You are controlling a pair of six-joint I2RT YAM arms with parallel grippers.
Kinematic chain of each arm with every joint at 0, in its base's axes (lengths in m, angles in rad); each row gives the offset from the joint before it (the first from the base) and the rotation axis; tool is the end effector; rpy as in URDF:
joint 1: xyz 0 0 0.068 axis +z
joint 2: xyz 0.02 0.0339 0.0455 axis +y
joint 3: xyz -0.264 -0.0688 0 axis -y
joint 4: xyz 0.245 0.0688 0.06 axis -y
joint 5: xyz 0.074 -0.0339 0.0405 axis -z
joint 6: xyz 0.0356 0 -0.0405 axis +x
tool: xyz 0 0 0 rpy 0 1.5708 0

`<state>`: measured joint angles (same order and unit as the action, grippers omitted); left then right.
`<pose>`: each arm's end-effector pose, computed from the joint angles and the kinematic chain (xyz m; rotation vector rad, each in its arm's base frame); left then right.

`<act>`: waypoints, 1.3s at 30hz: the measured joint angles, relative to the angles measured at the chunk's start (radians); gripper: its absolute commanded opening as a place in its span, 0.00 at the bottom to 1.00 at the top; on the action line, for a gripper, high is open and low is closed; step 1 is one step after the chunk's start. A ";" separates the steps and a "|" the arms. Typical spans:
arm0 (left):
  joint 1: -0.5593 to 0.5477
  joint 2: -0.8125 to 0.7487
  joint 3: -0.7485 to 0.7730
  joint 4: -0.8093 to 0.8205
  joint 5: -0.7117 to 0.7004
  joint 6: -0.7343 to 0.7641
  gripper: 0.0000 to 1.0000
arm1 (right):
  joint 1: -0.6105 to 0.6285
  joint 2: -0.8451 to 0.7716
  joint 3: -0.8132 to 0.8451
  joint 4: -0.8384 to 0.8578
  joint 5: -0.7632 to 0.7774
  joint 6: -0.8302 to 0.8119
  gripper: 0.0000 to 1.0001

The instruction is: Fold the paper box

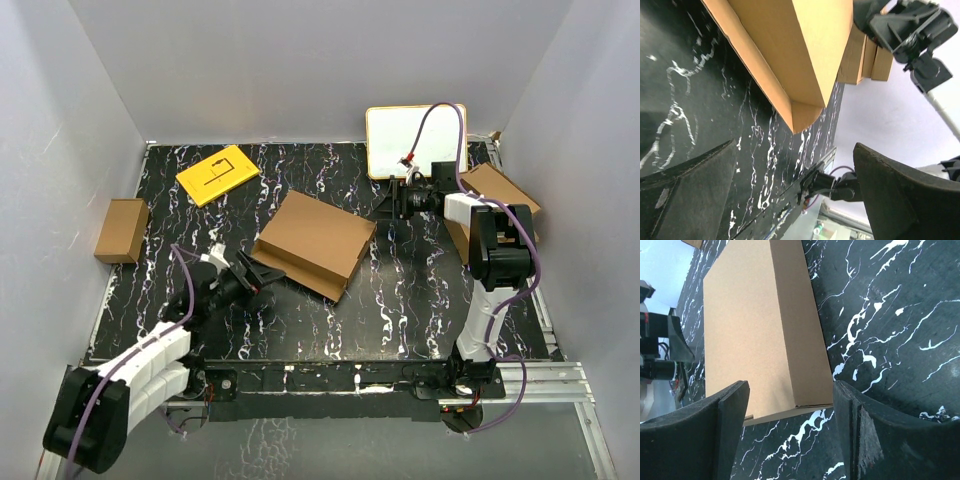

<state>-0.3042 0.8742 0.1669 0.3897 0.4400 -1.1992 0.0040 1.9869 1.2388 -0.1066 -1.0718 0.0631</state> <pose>0.1641 -0.0674 0.1692 -0.6026 2.0414 -1.3820 0.4067 0.0329 0.1636 -0.4147 2.1668 1.3053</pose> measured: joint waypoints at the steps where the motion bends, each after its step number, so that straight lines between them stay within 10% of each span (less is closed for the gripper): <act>1: -0.033 0.014 -0.003 0.018 -0.019 -0.015 0.97 | 0.000 0.000 -0.005 0.009 -0.003 0.009 0.70; 20: -0.357 0.229 -0.005 0.261 -0.345 -0.163 0.97 | 0.001 0.002 -0.073 0.036 -0.020 0.056 0.33; 39: -0.610 0.479 0.079 0.353 -0.666 -0.305 0.97 | 0.025 -0.011 -0.157 0.140 -0.050 0.149 0.28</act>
<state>-0.9138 1.3529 0.2462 0.7425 -0.2256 -1.5040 0.0292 1.9755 1.0817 0.0330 -1.1217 0.2123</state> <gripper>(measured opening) 0.970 0.292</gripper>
